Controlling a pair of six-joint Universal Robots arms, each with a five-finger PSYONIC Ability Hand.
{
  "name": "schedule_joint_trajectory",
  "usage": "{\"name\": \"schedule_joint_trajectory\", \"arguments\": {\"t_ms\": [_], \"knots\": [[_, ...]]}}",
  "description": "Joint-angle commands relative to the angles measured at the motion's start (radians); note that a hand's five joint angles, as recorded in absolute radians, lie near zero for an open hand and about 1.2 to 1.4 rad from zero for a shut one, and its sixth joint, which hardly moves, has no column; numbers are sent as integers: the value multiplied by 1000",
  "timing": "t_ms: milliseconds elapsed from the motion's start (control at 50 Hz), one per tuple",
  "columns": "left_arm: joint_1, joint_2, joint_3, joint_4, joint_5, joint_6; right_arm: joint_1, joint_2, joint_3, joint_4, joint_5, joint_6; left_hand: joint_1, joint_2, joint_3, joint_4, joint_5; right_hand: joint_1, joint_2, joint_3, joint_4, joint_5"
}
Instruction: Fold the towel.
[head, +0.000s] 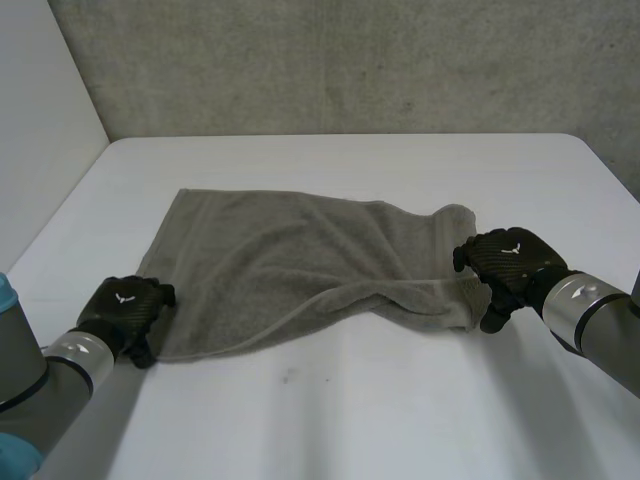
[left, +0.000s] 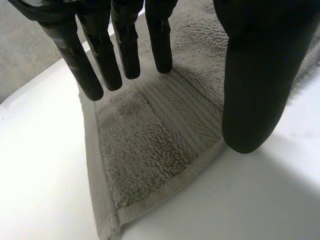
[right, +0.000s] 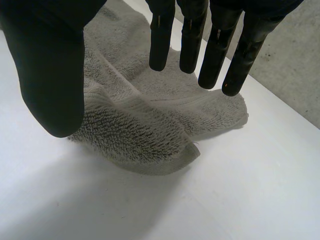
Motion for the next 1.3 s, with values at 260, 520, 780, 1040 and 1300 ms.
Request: {"name": "schedule_joint_trajectory", "arguments": {"t_ms": [260, 520, 780, 1040, 1300], "knots": [[-3, -85, 100, 19, -6, 2, -2, 5, -1, -1, 0, -2, 679, 674, 674, 673, 672, 53, -1, 12, 14, 20], [-12, -16, 88, 28, -8, -15, -2, 16, -1, -1, 0, -3, 871, 866, 866, 865, 864, 53, -1, 12, 14, 20], [-1, 18, 50, 14, -9, -30, -2, 22, -1, -1, 0, -5, -1, -6, -6, -6, -7, 53, -1, 12, 14, 20], [34, 87, -79, 14, 6, -27, -3, 31, -3, -1, 1, -6, -92, -97, -97, -98, -99, 53, -1, 12, 14, 20], [57, 67, -84, 28, 6, -27, -2, 36, 0, -1, 0, -8, 45, 41, 41, 40, 39, 53, -1, 12, 14, 20]]}}
